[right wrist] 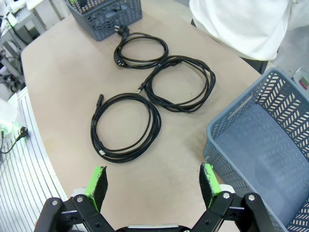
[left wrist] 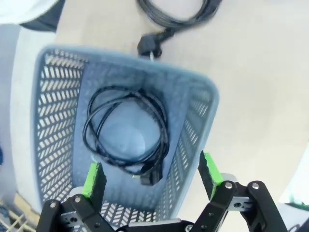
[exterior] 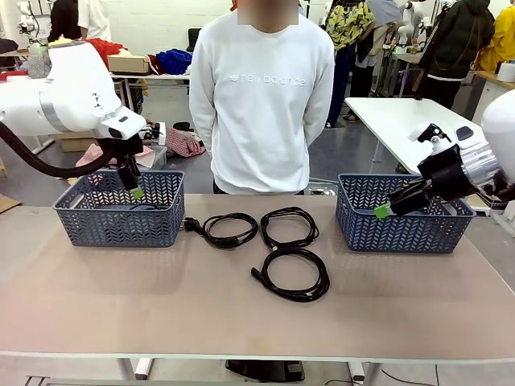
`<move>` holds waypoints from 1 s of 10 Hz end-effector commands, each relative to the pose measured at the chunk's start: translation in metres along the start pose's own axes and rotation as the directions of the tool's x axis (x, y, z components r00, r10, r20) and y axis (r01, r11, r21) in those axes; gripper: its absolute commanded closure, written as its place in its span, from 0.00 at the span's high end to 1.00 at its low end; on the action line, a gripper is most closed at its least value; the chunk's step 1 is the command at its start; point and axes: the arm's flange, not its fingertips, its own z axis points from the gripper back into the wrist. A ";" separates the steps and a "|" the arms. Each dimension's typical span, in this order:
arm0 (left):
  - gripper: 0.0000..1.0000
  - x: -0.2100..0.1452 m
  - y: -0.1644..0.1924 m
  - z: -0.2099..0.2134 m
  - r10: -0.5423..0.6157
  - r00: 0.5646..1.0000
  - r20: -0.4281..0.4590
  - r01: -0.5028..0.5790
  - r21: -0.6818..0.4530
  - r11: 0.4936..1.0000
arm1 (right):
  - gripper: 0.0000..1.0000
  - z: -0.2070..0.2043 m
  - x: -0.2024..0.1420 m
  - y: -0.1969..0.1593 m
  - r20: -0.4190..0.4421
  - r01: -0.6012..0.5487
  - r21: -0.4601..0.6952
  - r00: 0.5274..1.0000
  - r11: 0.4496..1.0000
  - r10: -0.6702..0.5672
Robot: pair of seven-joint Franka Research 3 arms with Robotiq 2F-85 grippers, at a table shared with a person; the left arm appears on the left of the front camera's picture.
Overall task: Organize the cables according to human instructions.
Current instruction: Pick up a bundle of cables and place it in the basket indicated by the human.
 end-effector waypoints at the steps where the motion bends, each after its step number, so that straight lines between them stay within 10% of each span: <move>1: 1.00 0.007 -0.026 0.008 0.072 0.995 0.071 -0.070 -0.024 0.997 | 1.00 -0.004 0.001 -0.004 0.030 -0.024 0.005 0.999 1.000 0.024; 10: 1.00 0.049 -0.149 -0.008 -0.031 0.980 0.198 0.060 -0.143 0.988 | 1.00 -0.004 0.001 -0.004 0.030 -0.024 0.005 0.999 1.000 0.024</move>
